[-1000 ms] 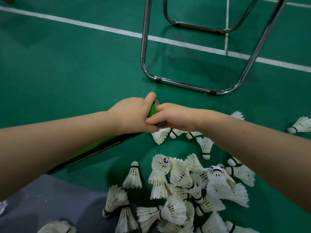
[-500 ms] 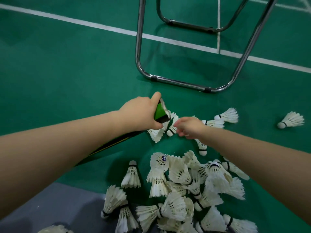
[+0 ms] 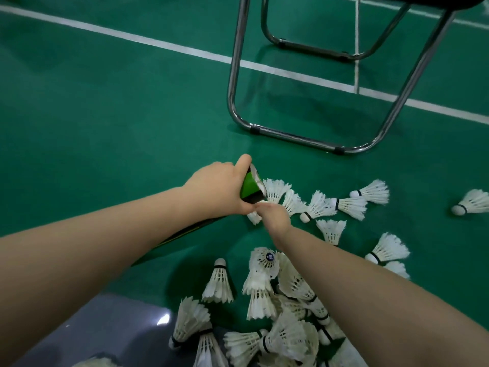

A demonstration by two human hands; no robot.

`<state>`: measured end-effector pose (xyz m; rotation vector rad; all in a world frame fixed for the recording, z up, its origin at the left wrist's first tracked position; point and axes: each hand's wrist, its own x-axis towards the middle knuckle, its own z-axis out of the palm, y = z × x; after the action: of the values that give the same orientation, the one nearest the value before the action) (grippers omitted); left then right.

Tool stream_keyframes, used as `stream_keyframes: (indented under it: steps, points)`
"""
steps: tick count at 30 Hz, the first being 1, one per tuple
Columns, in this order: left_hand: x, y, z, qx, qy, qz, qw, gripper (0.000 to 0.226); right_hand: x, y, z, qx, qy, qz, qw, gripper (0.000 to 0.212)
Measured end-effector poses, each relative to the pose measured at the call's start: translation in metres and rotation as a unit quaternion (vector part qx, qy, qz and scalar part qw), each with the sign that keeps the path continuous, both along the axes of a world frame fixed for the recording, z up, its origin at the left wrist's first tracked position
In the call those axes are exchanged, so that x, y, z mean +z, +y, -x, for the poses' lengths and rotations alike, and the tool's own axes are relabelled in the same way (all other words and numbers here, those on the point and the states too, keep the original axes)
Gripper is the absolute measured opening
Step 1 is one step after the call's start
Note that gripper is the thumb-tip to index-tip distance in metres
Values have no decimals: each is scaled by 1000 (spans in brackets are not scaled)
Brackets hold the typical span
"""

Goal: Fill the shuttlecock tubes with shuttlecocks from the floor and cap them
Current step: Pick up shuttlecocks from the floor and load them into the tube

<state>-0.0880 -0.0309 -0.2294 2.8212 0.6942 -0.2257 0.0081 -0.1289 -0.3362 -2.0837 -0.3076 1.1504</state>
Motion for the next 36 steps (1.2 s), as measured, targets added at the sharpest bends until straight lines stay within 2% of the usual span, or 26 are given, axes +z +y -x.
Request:
stream_keyframes:
  steps: [2, 4, 6, 8, 14, 17, 19, 24, 26, 29, 32, 35, 36]
  points:
    - [-1, 1, 0, -3, -4, 0, 1000, 70, -2, -2, -4, -66, -52, -2, 996, 27]
    - [-2, 0, 0, -4, -5, 2, 1000, 68, 3, -6, -5, -133, -72, -27, 988, 16]
    - [-2, 0, 2, -4, -6, 2, 1000, 68, 12, -11, -6, -157, -98, -46, 982, 3]
    - [-1, 0, 4, -2, -8, 2, 1000, 68, 21, -18, -8, -174, -129, -78, 973, 5]
    - [2, -2, 7, 3, 7, 14, 1000, 72, 71, -46, -20, -107, -224, -218, 944, 11]
    - [3, -4, 9, 6, 11, 18, 1000, 73, 96, -54, -32, -75, -291, -263, 917, 18]
    - [2, -6, 9, 5, 13, 19, 1000, 71, 108, -54, -32, -48, -303, -279, 910, 24]
    - [1, -16, 3, -5, 6, 22, 1000, 65, 110, -39, -11, 45, -270, -237, 932, 18]
    - [0, -17, 2, -4, 4, 22, 1000, 65, 107, -35, -5, 37, -221, -221, 949, 21]
    - [-2, -15, 4, 3, 1, 22, 1000, 65, 107, -30, -7, 11, -161, -212, 964, 14]
    - [-3, -13, 5, 4, -1, 22, 1000, 62, 108, -28, -6, 44, -95, -198, 975, 6]
    - [-4, -11, 3, 1, 1, 31, 1000, 60, 104, -26, -3, 137, -37, -157, 977, 32]
    - [-4, -12, 3, -2, 4, 35, 999, 61, 105, -26, -2, 172, -10, -140, 975, 34]
